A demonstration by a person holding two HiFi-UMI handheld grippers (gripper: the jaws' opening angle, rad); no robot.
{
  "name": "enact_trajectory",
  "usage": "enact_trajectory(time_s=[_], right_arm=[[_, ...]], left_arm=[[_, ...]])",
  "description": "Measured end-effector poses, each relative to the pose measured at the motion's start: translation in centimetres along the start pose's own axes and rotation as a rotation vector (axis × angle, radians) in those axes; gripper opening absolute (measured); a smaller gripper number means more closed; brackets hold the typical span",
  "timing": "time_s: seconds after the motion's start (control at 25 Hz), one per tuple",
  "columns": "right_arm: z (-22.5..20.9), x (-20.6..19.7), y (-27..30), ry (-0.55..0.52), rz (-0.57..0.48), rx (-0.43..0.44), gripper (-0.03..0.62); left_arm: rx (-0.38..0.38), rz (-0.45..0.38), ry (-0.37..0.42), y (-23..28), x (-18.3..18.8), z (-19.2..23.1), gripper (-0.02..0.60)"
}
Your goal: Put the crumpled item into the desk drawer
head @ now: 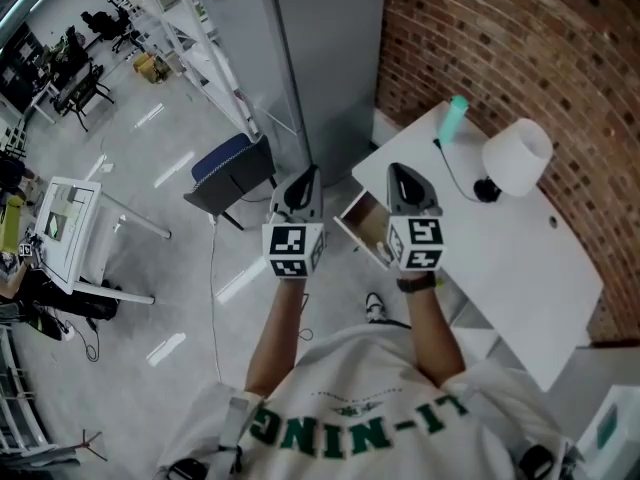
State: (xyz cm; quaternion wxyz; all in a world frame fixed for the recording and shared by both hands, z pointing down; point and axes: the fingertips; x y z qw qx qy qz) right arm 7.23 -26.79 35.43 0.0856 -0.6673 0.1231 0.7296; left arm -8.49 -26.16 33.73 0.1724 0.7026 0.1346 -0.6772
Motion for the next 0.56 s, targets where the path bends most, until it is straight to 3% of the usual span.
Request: enact_trajectory(time_s=[0.56], right_arm=[[-3.7,-1.3,0.7,0.042,-0.012,0.039,0.003]], left_arm=[[-0.050,-0.029,0.056,3.7,1.2,-2.9,0.000]])
Point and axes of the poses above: the fingertips, and each gripper's own axes: y forward along the fingers, z to its left, x out of its top, and after that the axes turned 2 degrees about -y, right-handed
